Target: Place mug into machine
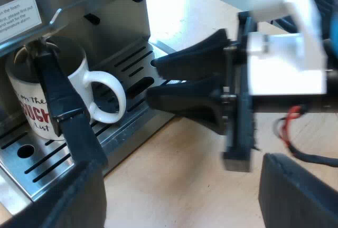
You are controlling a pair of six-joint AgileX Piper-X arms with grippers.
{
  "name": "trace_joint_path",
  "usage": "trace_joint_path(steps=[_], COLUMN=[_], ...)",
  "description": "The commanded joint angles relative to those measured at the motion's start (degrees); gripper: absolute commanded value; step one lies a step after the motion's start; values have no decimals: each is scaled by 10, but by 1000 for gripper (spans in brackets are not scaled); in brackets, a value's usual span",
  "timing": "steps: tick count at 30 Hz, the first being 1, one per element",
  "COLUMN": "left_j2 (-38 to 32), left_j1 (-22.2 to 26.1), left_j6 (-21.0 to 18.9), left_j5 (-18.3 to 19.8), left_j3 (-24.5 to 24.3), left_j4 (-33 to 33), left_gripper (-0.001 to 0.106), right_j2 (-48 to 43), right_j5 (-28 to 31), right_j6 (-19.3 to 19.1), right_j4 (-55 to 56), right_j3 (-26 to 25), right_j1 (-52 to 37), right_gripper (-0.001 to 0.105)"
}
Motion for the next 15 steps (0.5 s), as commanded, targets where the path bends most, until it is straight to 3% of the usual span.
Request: trace_joint_path(steps=[1,6,11,13,15], left_j2=[-18,-64,-95,-102,-102], left_j1=[-3,-3,-3,-3,-3], left_j6=[-5,-5,-20,-34,-43], left_j5=[-2,-33,-38,-43,-68], left_j3=[-5,-9,-10,-12,-18], left_j4=[-11,-10,-10,-10,-11], left_gripper=[63,63,63,63,63], right_j2=[-22,-83,-119,-129,-142], right_j5=[13,14,14,14,14], right_j6=[-2,-2,-7,-8,-8], right_j4=[13,60,62,62,62], right_j3=[0,0,0,0,0], right_j1=[12,55,82,87,95], right_gripper=[38,38,37,32,12])
